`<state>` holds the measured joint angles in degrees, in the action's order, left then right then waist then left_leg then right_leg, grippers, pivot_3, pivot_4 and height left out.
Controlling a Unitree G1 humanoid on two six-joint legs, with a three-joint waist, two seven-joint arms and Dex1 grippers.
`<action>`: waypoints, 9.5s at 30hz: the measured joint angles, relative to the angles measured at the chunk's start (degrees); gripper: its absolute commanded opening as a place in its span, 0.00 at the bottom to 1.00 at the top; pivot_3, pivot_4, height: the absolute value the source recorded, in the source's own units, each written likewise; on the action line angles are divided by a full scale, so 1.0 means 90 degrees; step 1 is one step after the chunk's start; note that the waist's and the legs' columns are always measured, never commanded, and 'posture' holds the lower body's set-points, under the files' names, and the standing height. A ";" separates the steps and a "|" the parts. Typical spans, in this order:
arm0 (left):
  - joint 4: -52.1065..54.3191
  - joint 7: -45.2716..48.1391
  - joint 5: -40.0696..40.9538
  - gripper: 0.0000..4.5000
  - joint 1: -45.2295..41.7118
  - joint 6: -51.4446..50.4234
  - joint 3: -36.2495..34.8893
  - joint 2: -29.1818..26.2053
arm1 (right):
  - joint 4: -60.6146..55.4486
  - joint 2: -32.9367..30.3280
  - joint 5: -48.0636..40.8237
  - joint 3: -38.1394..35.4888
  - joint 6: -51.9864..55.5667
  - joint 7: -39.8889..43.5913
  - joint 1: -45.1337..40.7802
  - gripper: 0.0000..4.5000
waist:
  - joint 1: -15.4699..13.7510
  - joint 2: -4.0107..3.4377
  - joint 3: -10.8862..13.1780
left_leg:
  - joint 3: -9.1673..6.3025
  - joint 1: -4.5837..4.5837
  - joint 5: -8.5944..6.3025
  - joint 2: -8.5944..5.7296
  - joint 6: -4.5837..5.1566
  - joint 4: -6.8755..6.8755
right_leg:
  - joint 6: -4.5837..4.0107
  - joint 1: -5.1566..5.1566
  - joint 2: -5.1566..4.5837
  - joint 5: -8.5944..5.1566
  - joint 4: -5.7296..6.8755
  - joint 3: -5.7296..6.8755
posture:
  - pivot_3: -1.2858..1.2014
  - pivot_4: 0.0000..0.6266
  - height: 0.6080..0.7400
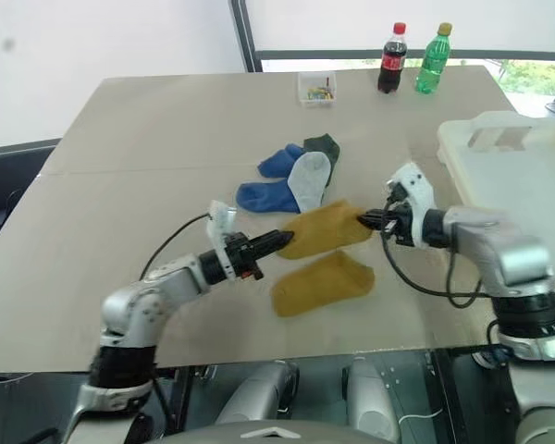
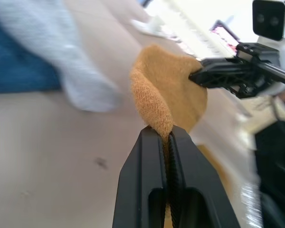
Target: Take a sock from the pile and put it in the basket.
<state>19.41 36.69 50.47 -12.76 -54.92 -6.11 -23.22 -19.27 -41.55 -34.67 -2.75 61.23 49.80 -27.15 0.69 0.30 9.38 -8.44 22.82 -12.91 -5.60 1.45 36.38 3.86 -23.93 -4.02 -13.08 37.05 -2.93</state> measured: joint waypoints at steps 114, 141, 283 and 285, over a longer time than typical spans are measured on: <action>-0.0050 0.0797 -0.0064 1.00 0.0237 -0.1105 0.1172 -0.0999 | -0.0315 -0.0067 0.2455 0.1851 -0.3472 -0.0188 0.1990 0.03 | -0.0158 0.0014 -0.0021 | 0.0006 -0.0034 0.0000 0.0002 0.0000 0.0004 | 0.0003 0.0040 -0.0001 -0.0002 -0.0016 -0.0002 | 0.52 0.24 1.00; -0.1316 0.2127 -0.1100 1.00 -0.0818 0.1155 0.2082 0.0511 | -0.0768 0.0028 0.2339 0.1494 -0.3053 -0.0526 0.2376 0.03 | -0.0165 0.0019 -0.0017 | 0.0002 -0.0022 0.0001 -0.0002 0.0000 0.0010 | 0.0003 0.0037 -0.0001 -0.0002 -0.0016 0.0004 | 0.52 0.24 1.00; -0.0103 0.2815 -0.2270 1.00 0.0873 0.3575 0.0964 -0.1231 | 0.0222 0.0248 0.1848 0.2468 -0.1608 -0.0290 0.0850 0.04 | 0.0018 0.0099 -0.0102 | 0.0015 -0.0122 -0.0003 0.0036 0.0001 -0.0007 | 0.0007 0.0115 0.0003 -0.0032 -0.0032 0.0021 | 0.52 0.24 1.00; -0.0092 0.2781 -0.2269 1.00 0.0931 0.3575 0.0964 -0.1231 | 0.0270 0.0243 0.1884 0.2475 -0.1672 -0.0236 0.0847 0.00 | 0.0017 0.0106 -0.0108 | 0.0015 -0.0124 -0.0003 0.0036 0.0000 -0.0007 | 0.0007 0.0120 0.0002 -0.0032 -0.0034 0.0021 | 0.52 0.24 1.00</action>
<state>18.58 61.72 30.05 -4.38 -22.74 2.56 -34.30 -16.85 -39.37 -17.71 19.53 46.18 47.67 -19.52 0.84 1.26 8.41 -8.30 21.70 -12.94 -5.27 1.45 36.32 3.92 -22.85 -4.00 -13.36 36.75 -2.74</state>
